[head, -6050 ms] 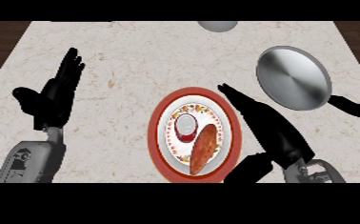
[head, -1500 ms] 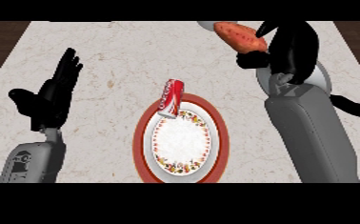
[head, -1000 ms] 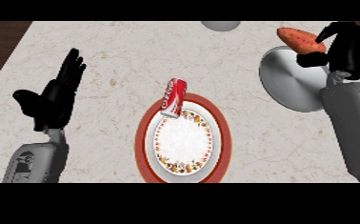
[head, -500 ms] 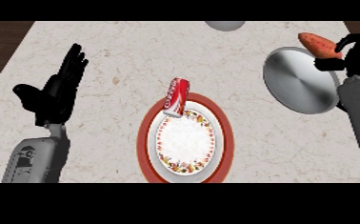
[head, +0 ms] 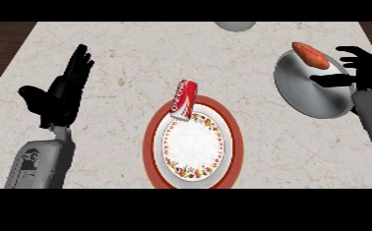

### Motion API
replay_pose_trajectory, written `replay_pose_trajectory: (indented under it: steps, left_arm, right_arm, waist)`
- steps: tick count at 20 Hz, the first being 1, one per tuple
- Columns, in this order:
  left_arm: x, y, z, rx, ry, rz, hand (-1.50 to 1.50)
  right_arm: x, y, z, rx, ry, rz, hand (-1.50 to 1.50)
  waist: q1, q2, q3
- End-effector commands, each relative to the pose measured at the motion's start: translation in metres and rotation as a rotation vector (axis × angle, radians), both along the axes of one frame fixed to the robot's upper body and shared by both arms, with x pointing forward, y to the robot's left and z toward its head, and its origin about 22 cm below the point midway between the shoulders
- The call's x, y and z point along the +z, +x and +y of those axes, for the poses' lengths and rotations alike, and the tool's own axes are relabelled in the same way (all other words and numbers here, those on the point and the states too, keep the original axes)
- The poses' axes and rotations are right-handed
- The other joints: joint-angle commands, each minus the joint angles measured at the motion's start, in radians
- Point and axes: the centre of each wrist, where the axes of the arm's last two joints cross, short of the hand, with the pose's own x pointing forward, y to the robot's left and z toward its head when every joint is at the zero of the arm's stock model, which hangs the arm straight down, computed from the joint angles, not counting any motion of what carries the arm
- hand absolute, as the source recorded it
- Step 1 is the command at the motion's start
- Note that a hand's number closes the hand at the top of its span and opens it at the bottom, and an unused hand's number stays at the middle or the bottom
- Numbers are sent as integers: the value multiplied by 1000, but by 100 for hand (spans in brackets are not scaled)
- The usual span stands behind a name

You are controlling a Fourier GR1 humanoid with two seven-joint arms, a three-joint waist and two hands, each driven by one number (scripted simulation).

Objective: Pick the sweet potato from the plate and place it in the pan

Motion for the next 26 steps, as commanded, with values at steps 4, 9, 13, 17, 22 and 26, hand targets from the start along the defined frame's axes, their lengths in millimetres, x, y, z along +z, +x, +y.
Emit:
replay_pose_trajectory:
  steps: [4,9,13,17,22,26]
  left_arm:
    - [-3,-1,15,17,11,1,0]
    - [-12,-12,12,24,-5,38,0]
    - [-15,1,4,60,-5,36,0]
    - [-8,-22,39,102,5,36,0]
    - [-4,-23,43,113,9,55,0]
    - [-8,-22,39,125,0,59,0]
  right_arm:
    - [-5,-4,-7,13,44,-186,-150]
    - [-17,-17,-9,-49,147,-409,-150]
    - [-27,-31,-14,52,301,-421,-150]
    - [-26,-58,-32,137,359,-470,-150]
    - [-31,-92,-29,215,368,-472,-150]
    - [-27,-137,-28,209,378,-495,-150]
  waist:
    - [-5,-5,-1]
    - [-41,-21,-3]
    - [-67,-27,-6]
    - [-88,-42,-8]
    - [-119,-54,-11]
    - [-122,-46,-11]
